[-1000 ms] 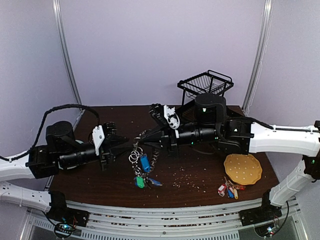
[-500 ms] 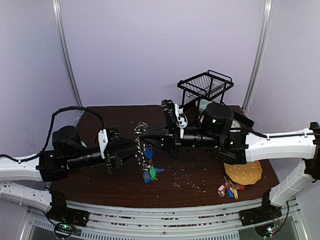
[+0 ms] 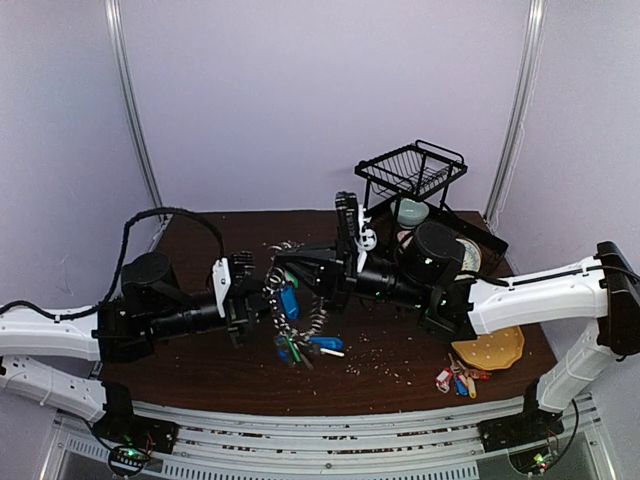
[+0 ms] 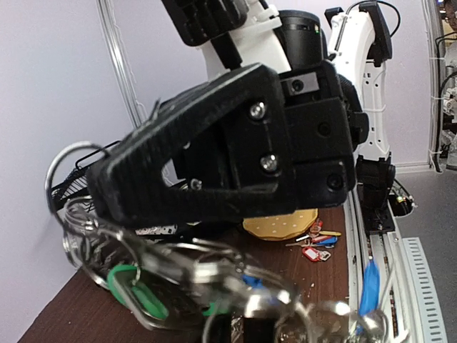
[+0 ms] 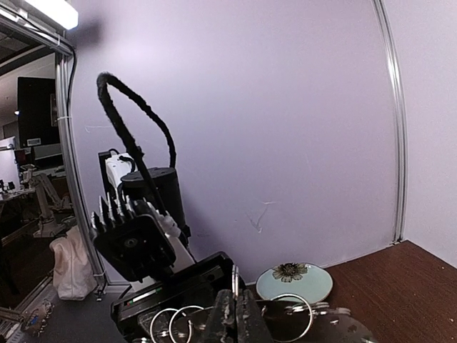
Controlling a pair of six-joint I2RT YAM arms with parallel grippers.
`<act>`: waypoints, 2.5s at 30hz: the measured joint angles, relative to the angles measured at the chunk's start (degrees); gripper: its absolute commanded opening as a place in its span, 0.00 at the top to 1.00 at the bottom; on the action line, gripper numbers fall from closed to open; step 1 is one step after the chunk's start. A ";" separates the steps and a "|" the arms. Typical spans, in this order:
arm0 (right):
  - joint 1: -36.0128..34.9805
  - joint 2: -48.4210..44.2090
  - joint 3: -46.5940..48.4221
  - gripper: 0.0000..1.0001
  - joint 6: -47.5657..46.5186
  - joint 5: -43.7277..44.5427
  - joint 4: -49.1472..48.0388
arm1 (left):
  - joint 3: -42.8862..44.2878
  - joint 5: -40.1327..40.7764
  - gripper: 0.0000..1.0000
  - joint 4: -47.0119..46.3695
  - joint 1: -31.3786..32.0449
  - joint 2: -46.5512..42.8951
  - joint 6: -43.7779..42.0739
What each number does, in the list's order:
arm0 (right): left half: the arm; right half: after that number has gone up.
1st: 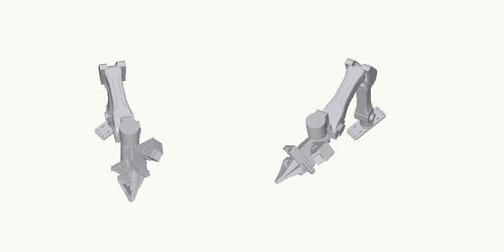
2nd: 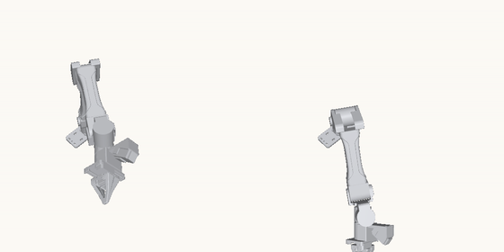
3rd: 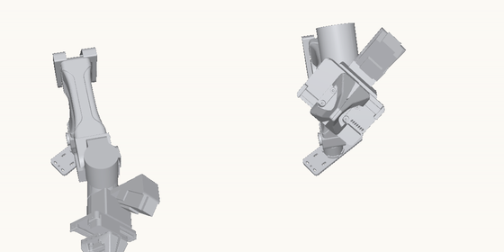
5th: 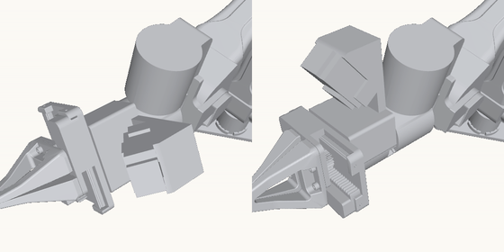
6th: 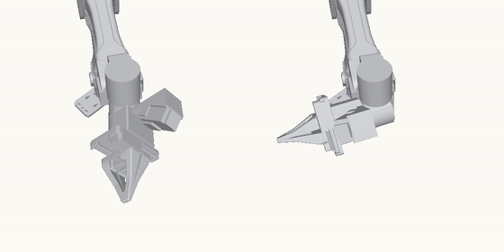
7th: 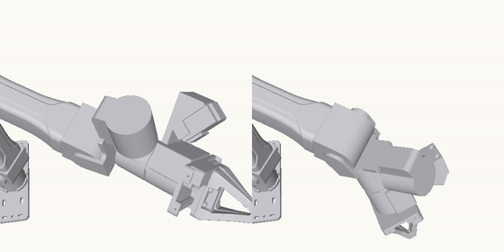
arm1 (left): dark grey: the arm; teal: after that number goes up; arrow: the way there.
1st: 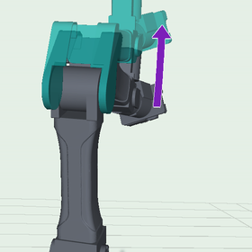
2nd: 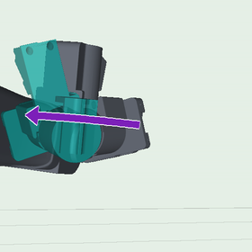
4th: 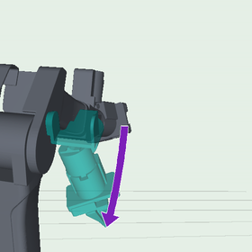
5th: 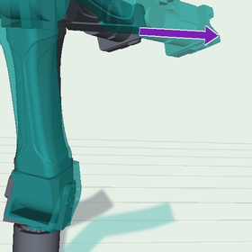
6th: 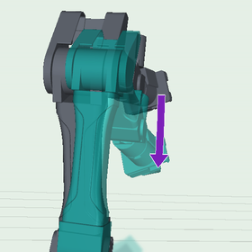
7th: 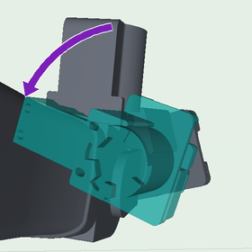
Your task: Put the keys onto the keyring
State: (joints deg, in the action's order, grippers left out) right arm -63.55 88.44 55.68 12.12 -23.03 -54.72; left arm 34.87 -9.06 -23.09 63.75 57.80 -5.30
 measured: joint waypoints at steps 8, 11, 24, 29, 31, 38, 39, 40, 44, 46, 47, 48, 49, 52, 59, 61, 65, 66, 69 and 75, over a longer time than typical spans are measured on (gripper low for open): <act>-0.02 -2.51 -2.12 1.00 -2.14 7.48 2.93 | -1.22 3.65 0.61 1.73 -0.15 -2.27 0.68; -0.02 -5.60 -2.51 1.00 -5.55 12.07 8.87 | -1.79 8.83 0.50 4.98 -0.17 -6.32 0.68; -2.27 -6.03 1.99 1.00 -10.49 33.09 23.67 | 2.99 13.68 0.32 12.09 -1.18 -4.72 3.58; -4.39 -4.59 3.76 1.00 -10.88 37.59 25.68 | 3.74 12.22 0.41 9.81 -1.16 1.66 4.85; -5.05 -4.26 4.22 1.00 -10.97 38.36 26.16 | 4.59 13.55 0.52 9.35 -1.16 3.06 4.96; -6.51 -3.65 5.14 1.00 -11.85 39.10 27.32 | 5.86 16.61 0.80 7.28 -1.18 3.45 4.44; -6.54 -3.65 5.14 1.00 -11.85 39.10 27.36 | 5.86 16.57 0.82 7.13 -1.18 3.54 4.33; -6.54 -3.65 5.14 1.00 -11.87 39.08 27.39 | 5.86 16.48 0.82 7.06 -1.18 3.65 4.24; -6.58 -3.65 5.16 1.00 -12.00 39.08 27.69 | 5.86 15.76 0.82 7.15 -1.18 4.00 3.89; -6.60 -3.65 5.16 1.00 -12.04 39.06 27.74 | 5.86 15.63 0.82 7.23 -1.18 4.02 3.85; -6.60 -3.65 5.16 1.00 -12.09 39.06 27.76 | 5.86 15.65 0.82 7.30 -1.16 4.02 3.78; -6.60 -3.65 5.16 1.00 -12.20 39.04 27.87 | 5.86 15.69 0.82 7.37 -1.18 4.02 3.74; -6.60 -3.65 5.16 1.00 -12.24 39.04 28.04 | 5.86 15.72 0.82 7.50 -1.18 4.02 3.72; -6.60 -3.65 5.16 1.00 -12.41 38.91 28.48 | 5.86 15.72 0.92 7.91 -1.18 4.02 3.72; -6.58 -3.65 5.86 1.00 -13.57 37.64 29.68 | 5.86 16.11 1.00 8.17 -1.18 4.02 3.65; -6.58 -3.67 5.88 1.00 -14.25 37.35 29.99 | 5.86 16.11 1.00 8.20 -1.18 3.98 3.63; -6.58 -3.87 5.90 1.00 -16.00 37.03 31.06 | 5.86 16.31 1.00 8.70 -1.18 3.93 3.52; -6.58 -4.04 5.90 1.00 -16.59 36.85 31.56 | 5.84 16.35 1.00 8.83 -1.16 3.91 3.37; -6.58 -4.92 6.03 0.98 -18.43 35.98 34.01 | 5.25 16.35 1.00 8.96 -1.11 3.30 2.58; -6.05 -5.18 7.50 0.96 -20.92 32.50 40.13 | 1.42 15.87 1.00 6.03 -1.03 1.62 1.31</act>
State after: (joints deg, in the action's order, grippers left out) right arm -69.60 83.26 63.18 -8.80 9.47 -14.59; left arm 36.29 6.81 -17.06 62.72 59.42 -3.99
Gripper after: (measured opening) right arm 0.037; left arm 0.026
